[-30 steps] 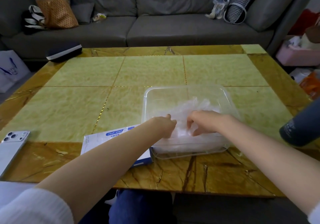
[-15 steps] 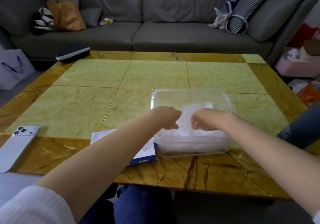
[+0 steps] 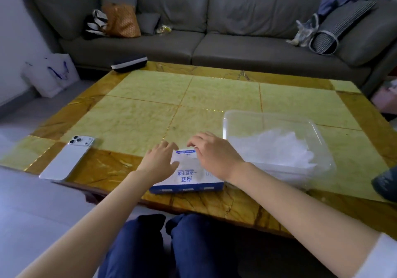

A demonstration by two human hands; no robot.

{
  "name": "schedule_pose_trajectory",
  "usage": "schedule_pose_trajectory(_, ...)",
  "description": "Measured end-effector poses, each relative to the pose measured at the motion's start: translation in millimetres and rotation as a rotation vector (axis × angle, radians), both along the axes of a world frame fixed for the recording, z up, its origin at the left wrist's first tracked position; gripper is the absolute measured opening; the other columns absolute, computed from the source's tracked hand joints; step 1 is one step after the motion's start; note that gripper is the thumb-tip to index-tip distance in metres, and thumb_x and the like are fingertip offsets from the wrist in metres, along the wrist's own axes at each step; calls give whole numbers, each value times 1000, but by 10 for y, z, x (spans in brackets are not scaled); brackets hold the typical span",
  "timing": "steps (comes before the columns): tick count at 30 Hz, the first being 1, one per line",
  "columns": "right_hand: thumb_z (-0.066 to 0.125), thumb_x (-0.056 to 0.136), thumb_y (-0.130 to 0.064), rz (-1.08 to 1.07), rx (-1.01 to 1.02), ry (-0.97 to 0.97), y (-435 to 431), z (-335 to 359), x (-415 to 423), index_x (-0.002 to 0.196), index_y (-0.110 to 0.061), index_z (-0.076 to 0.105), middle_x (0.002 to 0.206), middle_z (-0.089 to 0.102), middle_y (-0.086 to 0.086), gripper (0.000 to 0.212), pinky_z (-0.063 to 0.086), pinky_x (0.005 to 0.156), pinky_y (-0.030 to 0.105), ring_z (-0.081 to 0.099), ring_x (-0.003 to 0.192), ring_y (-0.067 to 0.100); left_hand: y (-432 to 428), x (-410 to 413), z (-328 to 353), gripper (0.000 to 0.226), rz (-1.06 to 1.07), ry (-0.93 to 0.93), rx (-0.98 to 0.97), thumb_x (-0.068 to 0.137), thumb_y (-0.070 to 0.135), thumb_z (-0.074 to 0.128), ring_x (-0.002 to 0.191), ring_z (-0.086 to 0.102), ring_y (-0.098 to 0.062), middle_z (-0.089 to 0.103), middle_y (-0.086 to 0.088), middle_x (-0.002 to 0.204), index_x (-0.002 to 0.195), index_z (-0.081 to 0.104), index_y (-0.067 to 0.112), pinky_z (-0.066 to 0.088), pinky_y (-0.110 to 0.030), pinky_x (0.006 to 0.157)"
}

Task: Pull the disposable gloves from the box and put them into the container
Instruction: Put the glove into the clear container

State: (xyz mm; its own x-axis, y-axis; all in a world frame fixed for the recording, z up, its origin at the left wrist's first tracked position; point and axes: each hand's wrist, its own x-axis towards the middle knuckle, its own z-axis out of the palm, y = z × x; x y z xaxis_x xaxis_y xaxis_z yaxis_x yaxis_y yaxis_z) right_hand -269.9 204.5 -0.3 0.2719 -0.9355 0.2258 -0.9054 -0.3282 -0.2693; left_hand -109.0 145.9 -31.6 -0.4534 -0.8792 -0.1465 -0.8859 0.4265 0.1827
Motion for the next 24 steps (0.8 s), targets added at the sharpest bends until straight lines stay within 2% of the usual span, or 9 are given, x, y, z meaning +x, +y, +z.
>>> schedule_pose_trajectory(2, 46, 93, -2, 31, 139, 42, -51, -100, 235, 128, -10, 50, 126, 50, 5, 36, 43, 88, 31, 45, 117, 20, 36, 105, -142, 55, 3, -18, 75, 92, 43, 50, 129, 38, -25, 37, -4, 140, 139, 34, 19, 33, -39, 102)
schedule_pose_trajectory(5, 47, 91, 0, -67, 258, 146, -108, -288, 487, 135, -7, 40, 131, 43, 10, 45, 41, 86, 32, 43, 119, 25, 49, 179, -250, 65, 9, 43, 77, 87, 50, 56, 132, 34, -22, 34, -1, 144, 141, 33, 20, 33, -39, 103)
schedule_pose_trajectory(8, 47, 89, 4, -184, 218, 108, -153, -419, 524, 129, -5, 39, 126, 46, 12, 42, 40, 78, 31, 49, 112, 27, 48, 210, -301, 68, 19, 86, 56, 83, 52, 60, 130, 36, -19, 36, 2, 143, 139, 36, 22, 33, -36, 102)
schedule_pose_trajectory(12, 50, 96, -17, -193, 175, 26, -184, -434, 445, 115, -10, 53, 114, 56, 6, 21, 43, 81, 29, 50, 105, 21, 67, 212, -363, 67, 33, 115, 44, 82, 49, 62, 130, 36, -19, 37, 3, 142, 138, 37, 21, 31, -34, 103)
schedule_pose_trajectory(15, 54, 94, -24, -171, 115, 1, -166, -440, 401, 99, -12, 63, 102, 59, 2, 15, 46, 82, 32, 52, 98, 19, 78, 208, -385, 65, 41, 149, 34, 83, 47, 63, 129, 36, -18, 39, 3, 140, 137, 38, 22, 30, -34, 104)
schedule_pose_trajectory(20, 58, 92, -17, -111, 27, 11, -143, -442, 404, 89, -11, 64, 95, 60, 1, 9, 45, 81, 31, 52, 92, 18, 88, 207, -396, 61, 50, 174, 33, 84, 45, 62, 128, 37, -18, 41, 3, 139, 136, 38, 22, 30, -33, 105)
schedule_pose_trajectory(24, 58, 92, -13, -164, 8, -41, -162, -372, 344, 84, -10, 61, 90, 58, 0, 8, 47, 76, 29, 51, 83, 13, 77, 210, -411, 65, 48, 161, 42, 84, 48, 61, 131, 35, -18, 39, 3, 141, 138, 36, 22, 28, -34, 106)
